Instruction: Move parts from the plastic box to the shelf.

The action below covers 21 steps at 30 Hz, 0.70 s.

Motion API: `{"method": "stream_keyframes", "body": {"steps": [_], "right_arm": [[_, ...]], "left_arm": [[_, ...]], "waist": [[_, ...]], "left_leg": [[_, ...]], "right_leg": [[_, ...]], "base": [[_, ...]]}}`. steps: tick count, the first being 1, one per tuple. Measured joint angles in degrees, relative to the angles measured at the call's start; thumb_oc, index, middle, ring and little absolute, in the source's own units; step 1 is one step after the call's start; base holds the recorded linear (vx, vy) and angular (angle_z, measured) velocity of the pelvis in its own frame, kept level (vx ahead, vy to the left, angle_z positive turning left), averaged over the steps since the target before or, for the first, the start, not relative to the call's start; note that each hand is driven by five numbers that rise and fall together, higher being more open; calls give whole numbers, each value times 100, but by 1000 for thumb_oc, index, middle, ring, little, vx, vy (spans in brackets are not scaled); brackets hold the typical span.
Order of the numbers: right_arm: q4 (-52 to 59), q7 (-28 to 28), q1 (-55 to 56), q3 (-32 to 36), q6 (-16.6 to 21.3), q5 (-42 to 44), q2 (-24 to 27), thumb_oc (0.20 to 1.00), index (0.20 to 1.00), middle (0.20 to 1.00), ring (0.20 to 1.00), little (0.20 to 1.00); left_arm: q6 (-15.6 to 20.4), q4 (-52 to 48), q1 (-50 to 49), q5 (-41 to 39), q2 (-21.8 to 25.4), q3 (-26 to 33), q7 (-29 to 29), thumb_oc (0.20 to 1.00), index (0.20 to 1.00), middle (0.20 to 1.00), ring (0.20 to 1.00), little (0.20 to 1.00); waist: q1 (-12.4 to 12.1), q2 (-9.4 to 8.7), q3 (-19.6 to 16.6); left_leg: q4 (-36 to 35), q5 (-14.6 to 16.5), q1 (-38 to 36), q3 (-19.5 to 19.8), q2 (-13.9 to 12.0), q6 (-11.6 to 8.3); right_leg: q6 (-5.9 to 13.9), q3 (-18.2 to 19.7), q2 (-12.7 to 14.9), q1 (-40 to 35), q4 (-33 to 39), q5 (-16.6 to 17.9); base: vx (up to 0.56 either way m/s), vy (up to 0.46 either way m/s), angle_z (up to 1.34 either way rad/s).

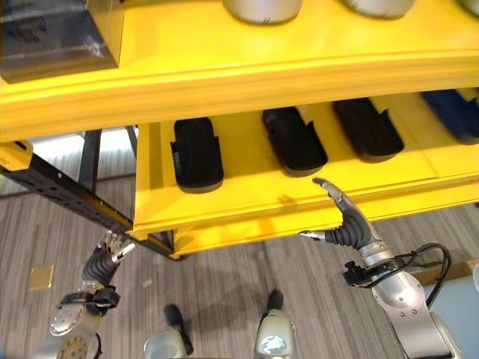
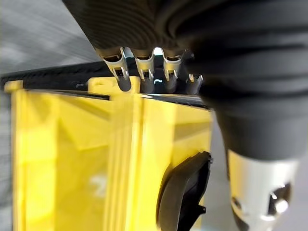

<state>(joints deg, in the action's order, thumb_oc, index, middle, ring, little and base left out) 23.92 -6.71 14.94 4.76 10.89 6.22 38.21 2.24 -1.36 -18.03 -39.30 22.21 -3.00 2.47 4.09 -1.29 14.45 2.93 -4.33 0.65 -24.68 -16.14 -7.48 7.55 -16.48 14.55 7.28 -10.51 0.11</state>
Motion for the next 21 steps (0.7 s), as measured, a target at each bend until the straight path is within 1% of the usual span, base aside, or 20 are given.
{"method": "stream_keyframes", "body": {"steps": [1, 2, 3, 4, 6, 7, 8, 9, 10, 11, 12, 14, 16, 18, 20, 21], "right_arm": [[-17, -142, 61, -128, 44, 328, 9, 1000, 1000, 1000, 1000, 1000], [-144, -269, 134, -247, 2, 925, -6, 1000, 1000, 1000, 1000, 1000], [-433, -347, 106, -336, -113, 1626, -174, 1000, 1000, 1000, 1000, 1000], [-877, -477, 111, -344, -321, 2348, -395, 1000, 1000, 1000, 1000, 1000], [-1658, -705, 141, -322, -414, 3140, -758, 1000, 1000, 1000, 1000, 1000], [-1825, -719, 207, -337, -557, 3332, -806, 1000, 1000, 1000, 1000, 1000], [-1815, -774, 357, -346, -616, 3384, -791, 1000, 1000, 1000, 1000, 1000], [-1963, -899, 437, -331, -570, 3468, -856, 1000, 1000, 1000, 1000, 1000], [-2291, -990, 464, -333, -550, 3537, -1022, 1000, 1000, 1000, 1000, 1000], [-3168, -1110, 406, -423, -497, 3526, -1143, 1000, 1000, 1000, 1000, 1000], [-3545, -1270, 476, -483, -517, 3693, -1117, 1000, 1000, 1000, 1000, 1000], [-4030, -1462, 350, -515, -535, 3887, -1265, 1000, 1000, 1000, 1000, 1000], [-3980, -1582, 352, -550, -546, 3975, -1342, 1000, 1000, 1000, 1000, 1000], [-3762, -1681, 305, -566, -544, 3996, -1421, 1000, 1000, 1000, 1000, 1000], [-3579, -1702, 235, -599, -544, 3997, -1491, 1000, 1000, 1000, 1000, 1000], [-3485, -1707, 220, -639, -543, 3998, -1492, 1000, 1000, 1000, 1000, 1000]], "left_arm": [[-1, 10, 21, -51, -63, -125, -39, 1000, 1000, 1000, 1000, 1000], [-1, 5, 60, -108, -104, -232, -186, 1000, 1000, 1000, 1000, 1000], [-12, 1, 55, -215, -120, -352, -359, 1000, 1000, 1000, 1000, 1000], [-44, 3, -8, -225, -119, -414, -568, 1000, 1000, 1000, 1000, 1000], [7, 117, -121, -166, -65, -393, -814, 1000, 1000, 1000, 1000, 1000], [10, 135, -176, -164, -26, -372, -872, 1000, 1000, 1000, 1000, 1000], [20, 142, -247, -161, -10, -368, -885, 1000, 1000, 1000, 1000, 1000], [115, 257, -360, -18, 0, -353, -975, 1000, 1000, 1000, 1000, 1000], [179, 439, -437, 121, 23, -322, -1073, 1000, 1000, 1000, 1000, 1000], [222, 951, -614, 221, 113, -303, -1304, 1000, 1000, 1000, 1000, 1000], [367, 1286, -777, 223, 80, -240, -1557, 1000, 1000, 1000, 1000, 1000], [517, 1568, -963, 145, 70, -122, -1994, 1000, 1000, 1000, 1000, 1000], [643, 1489, -1101, -73, 74, -18, -2292, 1000, 1000, 1000, 1000, 1000], [831, 1075, -1132, -302, 78, 90, -2485, 1000, 1000, 1000, 1000, 1000], [902, 858, -1029, -469, 80, 95, -2506, 1000, 1000, 1000, 1000, 1000], [917, 768, -981, -469, 78, 94, -2505, 1000, 1000, 1000, 1000, 1000]], "waist": [[-11, -11, -96], [-28, -35, -145], [-41, -67, -219], [-46, -114, -334], [-35, -148, -380], [-36, -127, -410], [-22, -98, -411], [-31, -74, -429], [-33, -57, -445], [-34, 6, -525], [-54, 72, -567], [-61, 85, -574], [-147, 99, -599], [-228, 108, -625], [-272, 118, -634], [-287, 116, -635]], "left_leg": [[-5, -1, -11, 4, 7, 0], [-13, -1, -58, 0, 15, 0], [-45, 1, -113, -4, 14, 2], [-97, 2, -133, -27, 24, 2], [-138, 3, -177, -45, 32, -1], [-177, 2, -175, -82, 40, -5], [-187, 0, -172, -90, 52, -6], [-218, -9, -205, -112, 62, -7], [-288, -31, -314, -155, 71, -22], [-398, -11, -478, -259, 95, -49], [-506, -7, -537, -280, 125, -56], [-603, -52, -657, -295, 184, -48], [-655, -59, -704, -292, 241, -45], [-717, -88, -776, -266, 276, -66], [-733, -90, -796, -261, 281, -63], [-748, -94, -804, -258, 286, -59]], "right_leg": [[7, -2, -6, -37, 55, 24], [4, -6, -7, -102, 98, 42], [-13, -20, -23, -184, 182, 86], [17, -14, -35, -195, 264, 105], [36, 1, -47, -237, 360, 139], [51, 6, -51, -238, 388, 152], [51, 13, -47, -237, 426, 162], [66, 37, -49, -254, 497, 211], [63, 74, -76, -336, 579, 262], [90, 81, -104, -539, 833, 348], [111, 84, -62, -609, 992, 391], [142, 46, -87, -790, 1234, 532], [168, 3, -84, -896, 1390, 601], [189, -29, -81, -1023, 1503, 639], [192, -42, -82, -1051, 1525, 643], [161, -54, -84, -1072, 1552, 677]], "base": [[0, 0, 0], [0, 0, 0], [0, 0, 0], [-11, -10, -6], [-1, 0, -6], [0, 0, 0], [22, -6, -6], [22, -9, -13], [35, -19, -25], [56, -42, -22], [56, -43, -14], [24, -17, 0], [13, -5, 2], [20, -7, 9], [5, -1, 6], [0, 0, 0]]}}
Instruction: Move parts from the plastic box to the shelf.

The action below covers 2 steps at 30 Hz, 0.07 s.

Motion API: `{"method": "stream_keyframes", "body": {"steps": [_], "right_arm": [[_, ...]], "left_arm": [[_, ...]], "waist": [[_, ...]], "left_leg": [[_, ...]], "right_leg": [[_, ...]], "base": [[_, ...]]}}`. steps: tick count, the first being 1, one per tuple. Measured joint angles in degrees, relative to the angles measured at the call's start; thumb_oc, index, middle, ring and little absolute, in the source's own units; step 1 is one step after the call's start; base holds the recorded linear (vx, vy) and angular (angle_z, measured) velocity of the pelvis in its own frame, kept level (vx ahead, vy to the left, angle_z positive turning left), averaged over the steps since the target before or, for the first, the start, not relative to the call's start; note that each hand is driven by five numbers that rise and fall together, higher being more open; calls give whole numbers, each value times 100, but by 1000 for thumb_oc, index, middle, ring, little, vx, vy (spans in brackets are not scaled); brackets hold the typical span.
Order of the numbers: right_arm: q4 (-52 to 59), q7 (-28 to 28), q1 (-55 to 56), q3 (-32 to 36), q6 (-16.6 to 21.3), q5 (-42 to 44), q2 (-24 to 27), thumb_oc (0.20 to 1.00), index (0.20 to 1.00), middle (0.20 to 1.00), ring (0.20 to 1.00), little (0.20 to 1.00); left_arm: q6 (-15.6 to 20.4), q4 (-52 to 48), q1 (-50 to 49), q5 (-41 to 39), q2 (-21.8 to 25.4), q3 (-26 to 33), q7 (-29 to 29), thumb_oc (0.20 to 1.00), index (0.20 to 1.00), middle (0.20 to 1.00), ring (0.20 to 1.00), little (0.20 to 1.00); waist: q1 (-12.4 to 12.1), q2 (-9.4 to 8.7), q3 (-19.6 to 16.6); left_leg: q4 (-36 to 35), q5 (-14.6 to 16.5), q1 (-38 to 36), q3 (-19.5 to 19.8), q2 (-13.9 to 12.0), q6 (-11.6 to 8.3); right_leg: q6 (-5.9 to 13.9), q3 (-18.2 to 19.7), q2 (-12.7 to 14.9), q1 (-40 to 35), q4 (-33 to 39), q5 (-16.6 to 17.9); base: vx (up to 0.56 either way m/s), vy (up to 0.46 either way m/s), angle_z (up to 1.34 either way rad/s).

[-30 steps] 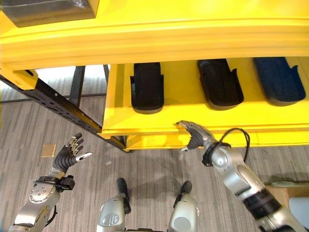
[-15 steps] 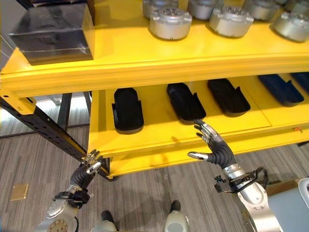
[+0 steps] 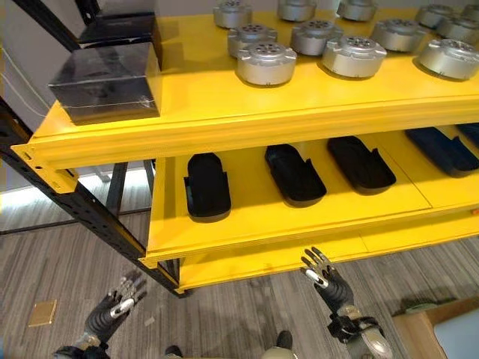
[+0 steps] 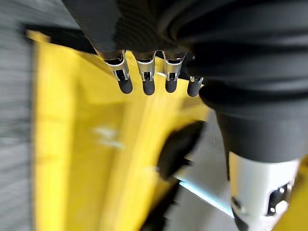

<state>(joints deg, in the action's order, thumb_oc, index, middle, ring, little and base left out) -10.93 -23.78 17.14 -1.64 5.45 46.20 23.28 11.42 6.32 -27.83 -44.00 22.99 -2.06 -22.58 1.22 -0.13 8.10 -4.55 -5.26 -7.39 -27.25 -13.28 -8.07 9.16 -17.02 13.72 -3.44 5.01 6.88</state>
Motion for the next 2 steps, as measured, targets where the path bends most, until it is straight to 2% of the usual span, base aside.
{"method": "stream_keyframes", "body": {"steps": [2], "right_arm": [[59, -31, -99, -178, 4, -13, -2, 1000, 1000, 1000, 1000, 1000]], "left_arm": [[27, -298, 169, -5, 2, -3, 7, 1000, 1000, 1000, 1000, 1000]], "waist": [[-18, -26, -40]], "left_leg": [[-42, -14, -18, 3, 9, 1]], "right_leg": [[-2, -13, -2, -17, 17, 6]], "base": [[0, 0, 0]]}}
